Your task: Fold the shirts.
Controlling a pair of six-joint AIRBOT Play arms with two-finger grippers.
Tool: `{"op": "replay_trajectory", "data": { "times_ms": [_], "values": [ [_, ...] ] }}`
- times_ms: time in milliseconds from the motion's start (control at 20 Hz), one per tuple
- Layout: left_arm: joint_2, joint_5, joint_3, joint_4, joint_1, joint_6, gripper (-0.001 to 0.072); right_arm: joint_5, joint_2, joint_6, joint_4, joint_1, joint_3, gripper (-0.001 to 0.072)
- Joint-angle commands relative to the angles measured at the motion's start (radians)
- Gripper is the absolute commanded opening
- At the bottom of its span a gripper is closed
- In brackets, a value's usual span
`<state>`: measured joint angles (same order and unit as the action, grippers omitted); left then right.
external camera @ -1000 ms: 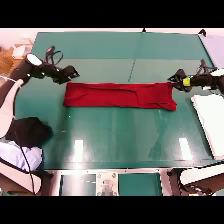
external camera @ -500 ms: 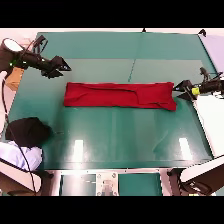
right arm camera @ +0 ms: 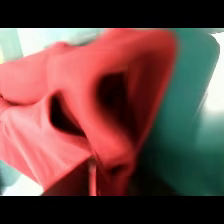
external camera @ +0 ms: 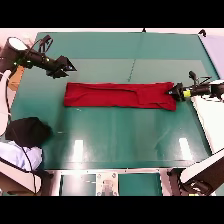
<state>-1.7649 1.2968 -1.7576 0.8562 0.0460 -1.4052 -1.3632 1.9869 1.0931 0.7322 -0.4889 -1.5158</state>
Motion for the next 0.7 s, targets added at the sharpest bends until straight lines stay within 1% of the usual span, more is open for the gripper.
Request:
{"op": "replay_trajectory", "data": {
  "times_ms": [0,50,100,150,200,350,500,550,650],
  "values": [
    [0.0,-0.026,-0.001,-0.004,-0.063,0.001,0.0662,0.008,0.003,-0.002,-0.011,0.023,-0.04,0.0083],
    [0.0,-0.042,-0.001,-0.004,-0.09,0.002,0.0564,0.003,0.003,0.005,-0.011,0.032,-0.06,0.0018],
    [0.0,-0.069,-0.001,-0.004,-0.122,0.026,0.0332,-0.014,0.002,0.013,-0.01,0.042,-0.086,0.0017],
    [0.0,-0.104,-0.001,-0.004,-0.155,0.053,0.0122,-0.044,0.002,0.035,-0.007,0.05,-0.117,0.0016],
    [0.0,-0.153,0.001,-0.004,-0.192,0.066,0.0024,-0.091,0.002,0.066,-0.002,0.058,-0.159,0.0016],
    [-0.032,-0.293,0.001,-0.009,-0.312,0.071,0.0024,-0.244,-0.04,0.139,0.016,0.085,-0.275,0.0016],
    [-0.127,-0.398,0.001,-0.046,-0.452,0.071,0.0024,-0.316,-0.144,0.175,0.016,0.116,-0.346,0.0016],
    [-0.164,-0.439,0.0,-0.073,-0.494,0.071,0.0024,-0.334,-0.184,0.191,0.015,0.128,-0.363,0.0016],
    [-0.243,-0.532,-0.002,-0.187,-0.567,0.084,0.0024,-0.352,-0.261,0.213,0.014,0.151,-0.38,0.0017]
  ]
}}
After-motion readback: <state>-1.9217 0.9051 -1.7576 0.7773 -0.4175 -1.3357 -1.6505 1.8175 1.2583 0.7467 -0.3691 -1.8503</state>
